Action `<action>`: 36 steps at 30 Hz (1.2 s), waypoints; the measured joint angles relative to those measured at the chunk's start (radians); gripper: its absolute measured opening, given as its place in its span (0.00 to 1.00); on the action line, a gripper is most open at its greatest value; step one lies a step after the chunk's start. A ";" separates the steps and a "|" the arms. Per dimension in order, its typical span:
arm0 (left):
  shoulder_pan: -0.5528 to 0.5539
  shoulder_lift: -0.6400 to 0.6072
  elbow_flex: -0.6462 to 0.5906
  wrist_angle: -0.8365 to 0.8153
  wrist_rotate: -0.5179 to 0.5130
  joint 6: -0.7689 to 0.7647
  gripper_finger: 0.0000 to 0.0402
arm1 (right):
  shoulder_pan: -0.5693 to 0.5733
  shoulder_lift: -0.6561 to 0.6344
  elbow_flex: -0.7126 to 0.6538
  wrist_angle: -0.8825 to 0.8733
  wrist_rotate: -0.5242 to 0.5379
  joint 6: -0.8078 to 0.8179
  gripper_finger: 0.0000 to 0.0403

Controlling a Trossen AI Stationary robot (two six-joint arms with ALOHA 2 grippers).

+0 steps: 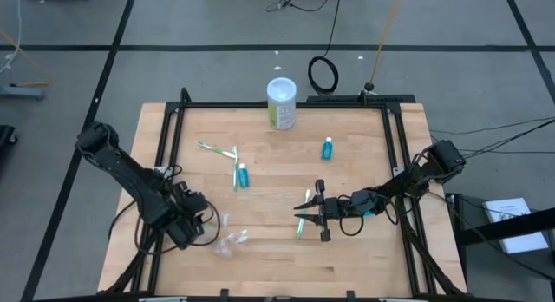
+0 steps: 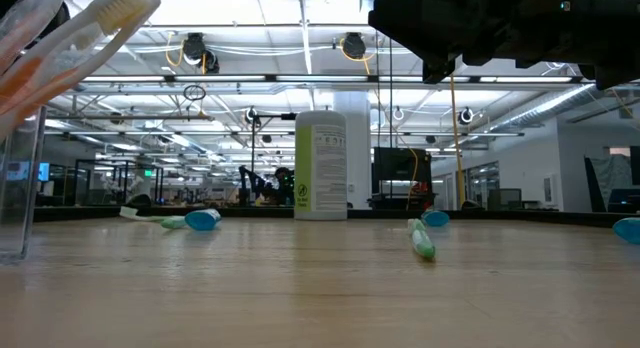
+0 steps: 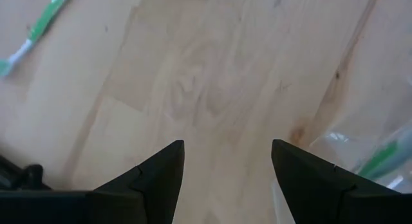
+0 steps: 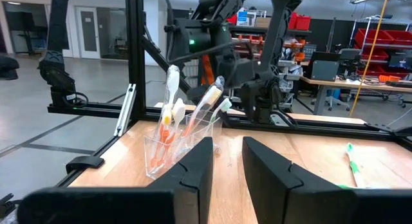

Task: Pick & Place toothbrushing station
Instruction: Adjust the transparent organizer, then put the green toothbrush into the transparent organizer

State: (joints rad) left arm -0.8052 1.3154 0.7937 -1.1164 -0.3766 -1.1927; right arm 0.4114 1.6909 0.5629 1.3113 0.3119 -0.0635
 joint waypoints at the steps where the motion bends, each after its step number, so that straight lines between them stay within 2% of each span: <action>1: 0.000 0.003 0.000 0.003 0.009 -0.006 0.60 | 0.000 0.000 0.000 0.000 0.000 0.000 0.19; 11: -0.002 0.007 0.000 0.019 0.171 -0.087 0.60 | 0.000 0.000 0.000 0.000 0.000 0.000 0.19; 17: -0.002 0.007 0.000 0.032 0.231 -0.132 0.60 | 0.000 0.000 0.000 0.000 0.000 0.000 0.19; 22: -0.003 0.007 0.000 0.108 0.270 -0.138 0.60 | 0.000 0.000 0.000 0.000 0.000 0.000 0.19; 27: -0.003 0.007 0.000 0.125 0.254 -0.093 0.60 | 0.000 0.000 0.000 -0.002 0.000 0.000 0.19; 32: -0.011 -0.021 0.000 0.124 0.157 -0.052 0.60 | 0.000 0.000 0.000 -0.040 0.001 0.032 0.19; 36: -0.011 -0.078 0.000 0.124 0.074 -0.017 0.60 | 0.001 -0.001 0.000 -0.155 0.009 0.109 0.19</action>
State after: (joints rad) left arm -0.8158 1.2379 0.7940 -0.9928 -0.3021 -1.2094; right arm 0.4121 1.6901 0.5629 1.1559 0.3210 0.0452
